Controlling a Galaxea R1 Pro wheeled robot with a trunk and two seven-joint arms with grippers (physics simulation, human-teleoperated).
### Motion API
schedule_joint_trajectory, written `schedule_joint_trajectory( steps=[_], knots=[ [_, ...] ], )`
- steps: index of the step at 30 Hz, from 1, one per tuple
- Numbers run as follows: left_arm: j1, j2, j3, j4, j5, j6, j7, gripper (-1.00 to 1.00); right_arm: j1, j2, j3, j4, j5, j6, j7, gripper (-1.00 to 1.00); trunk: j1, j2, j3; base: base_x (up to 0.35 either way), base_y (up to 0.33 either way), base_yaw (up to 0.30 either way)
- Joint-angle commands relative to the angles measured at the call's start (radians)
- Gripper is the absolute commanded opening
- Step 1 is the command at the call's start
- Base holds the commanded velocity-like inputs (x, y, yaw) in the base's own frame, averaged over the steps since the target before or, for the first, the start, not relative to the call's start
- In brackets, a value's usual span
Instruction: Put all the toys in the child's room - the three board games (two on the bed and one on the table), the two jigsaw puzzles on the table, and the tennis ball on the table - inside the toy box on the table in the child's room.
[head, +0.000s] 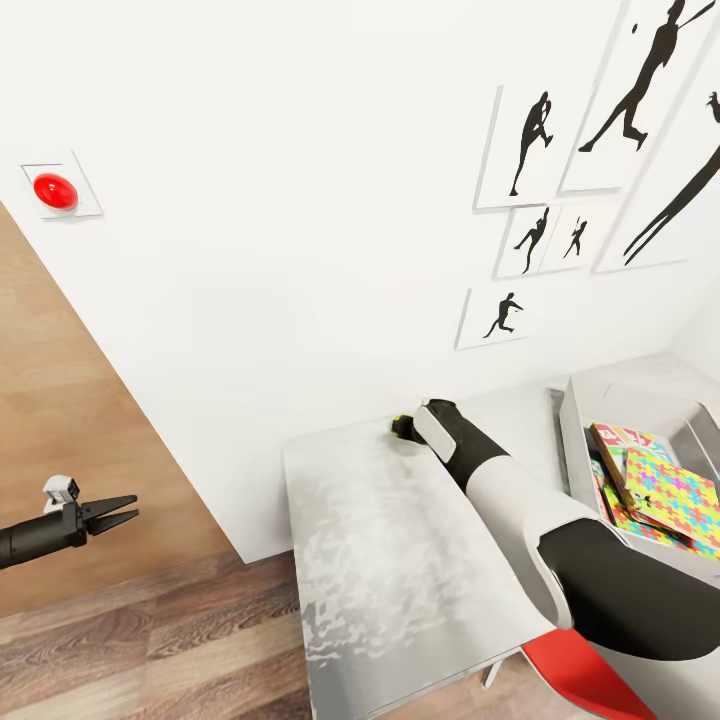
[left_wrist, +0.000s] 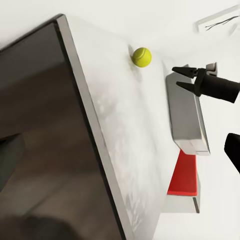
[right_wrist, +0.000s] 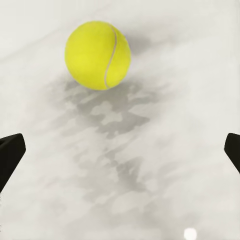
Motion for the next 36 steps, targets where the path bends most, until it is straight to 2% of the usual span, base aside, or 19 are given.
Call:
schedule_joint_trajectory(
  steps=[1,9,18,26,30,35,36],
  knots=[
    [-0.001,0.001,-0.009,0.0,0.006,0.011,-0.006,1.0,-0.001,0.0,0.008,-0.003,-0.01,0.005,-0.009,1.0,0.001,-0.002,-0.002,0.0,0.0,0.0],
    [-0.001,0.013,-0.017,0.0,0.007,0.023,-0.011,1.0,-0.001,0.0,0.006,-0.006,-0.01,0.01,-0.01,1.0,0.001,-0.002,-0.003,0.0,0.0,0.0],
    [0.001,0.014,-0.103,-0.004,-0.009,0.05,-0.011,1.0,-0.001,0.004,0.005,-0.008,-0.01,0.035,-0.011,1.0,0.001,-0.002,-0.012,0.0,0.0,0.0],
    [0.021,-0.004,-0.122,-0.028,-0.011,0.067,-0.011,1.0,-0.002,0.006,0.004,-0.008,-0.01,0.043,-0.011,1.0,0.001,-0.002,-0.024,0.0,0.0,0.0],
    [0.05,-0.015,-0.125,-0.095,-0.012,0.08,-0.011,1.0,-0.003,0.007,0.004,-0.008,-0.011,0.044,-0.011,1.0,0.001,-0.002,-0.03,0.0,0.0,0.0],
    [0.107,-0.005,-0.131,-0.285,-0.012,0.102,-0.011,1.0,-0.006,0.01,0.003,-0.01,-0.011,0.044,-0.012,1.0,0.001,-0.002,-0.038,0.0,0.0,0.0],
    [0.126,0.01,-0.131,-0.35,-0.012,0.108,-0.011,1.0,-0.006,0.01,0.003,-0.014,-0.011,0.044,-0.012,1.0,0.001,-0.002,-0.039,0.0,0.0,0.0]
  ],
)
